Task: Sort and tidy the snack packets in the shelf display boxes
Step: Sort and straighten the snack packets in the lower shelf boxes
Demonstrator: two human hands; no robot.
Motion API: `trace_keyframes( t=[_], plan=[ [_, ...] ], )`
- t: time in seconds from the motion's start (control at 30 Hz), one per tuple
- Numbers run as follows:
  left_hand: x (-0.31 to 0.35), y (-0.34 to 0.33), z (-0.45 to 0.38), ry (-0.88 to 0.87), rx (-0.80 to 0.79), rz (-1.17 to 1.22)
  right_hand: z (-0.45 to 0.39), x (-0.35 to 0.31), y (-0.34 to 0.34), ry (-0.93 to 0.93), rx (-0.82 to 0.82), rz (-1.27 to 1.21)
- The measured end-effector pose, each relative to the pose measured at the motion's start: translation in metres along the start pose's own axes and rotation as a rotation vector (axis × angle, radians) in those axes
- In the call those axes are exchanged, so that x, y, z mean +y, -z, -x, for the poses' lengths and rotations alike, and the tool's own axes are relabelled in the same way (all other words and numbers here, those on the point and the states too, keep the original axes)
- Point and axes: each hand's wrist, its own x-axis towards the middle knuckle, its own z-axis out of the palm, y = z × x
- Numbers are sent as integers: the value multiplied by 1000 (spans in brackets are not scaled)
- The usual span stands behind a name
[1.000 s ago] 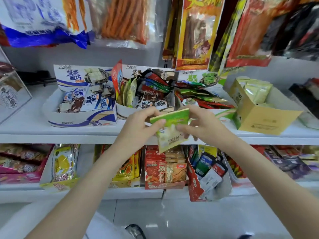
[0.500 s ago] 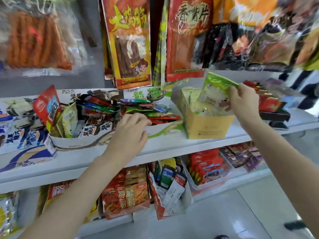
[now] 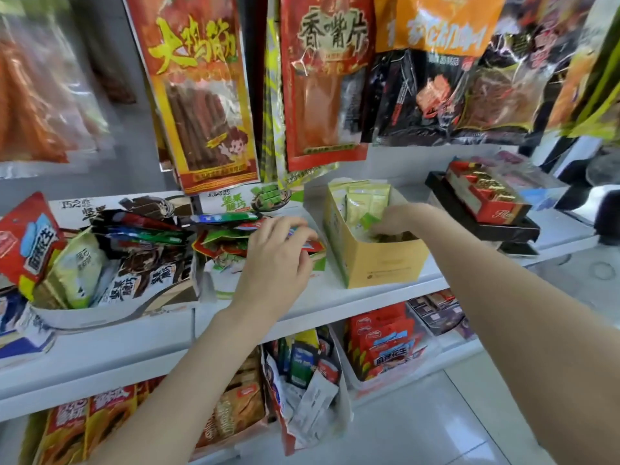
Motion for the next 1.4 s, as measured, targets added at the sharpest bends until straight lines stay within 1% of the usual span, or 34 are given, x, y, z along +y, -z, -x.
trace_keyframes(
  t=[0.07,0.13,0.2,0.27,0.3,0.37,0.47,0.53,0.6,0.67,0.73,0.83,0.9,0.93,1.03,1.17,1.23,1.3,1.33,1.4],
  plan=[
    [12,-6,-8,-13,-62,75,-3,1,0,36,-25,20],
    [25,-13,-16,-50,-162,135,-6,4,0,91,-16,65],
    [32,-25,-26,-48,-286,135,-6,11,7,149,37,97],
    [35,-36,-36,-27,-385,85,-1,14,18,173,47,173],
    [34,-39,-40,-25,-400,72,-2,16,22,198,57,206],
    [33,-41,-45,-41,-406,93,-6,19,25,249,16,278],
    [30,-36,-40,-121,-473,168,-15,29,15,238,-9,414],
    [29,-36,-29,-227,-416,172,-9,36,7,269,-9,471],
    [29,-39,-19,-290,-332,162,-3,44,2,312,1,388],
    [30,-42,-16,-264,-321,185,1,49,1,323,31,286],
    [32,-41,-17,-231,-341,218,4,50,-2,342,46,255],
    [33,-41,-13,-246,-347,186,6,47,-2,327,-26,291],
    [36,-40,-12,-206,-378,200,9,44,0,308,-73,289],
    [37,-38,-12,-186,-393,214,11,44,1,317,-69,259],
    [37,-38,-13,-177,-403,215,24,42,1,351,79,103],
    [36,-38,-12,-162,-395,233,45,45,14,446,389,-122],
    [35,-37,-12,-159,-390,234,50,47,26,530,495,-186],
    [35,-39,-12,-147,-397,231,51,43,28,594,510,-158],
    [35,-39,-12,-136,-393,236,50,41,24,618,476,-131],
    [32,-41,-13,-106,-381,259,43,37,8,629,340,-89]
  ],
)
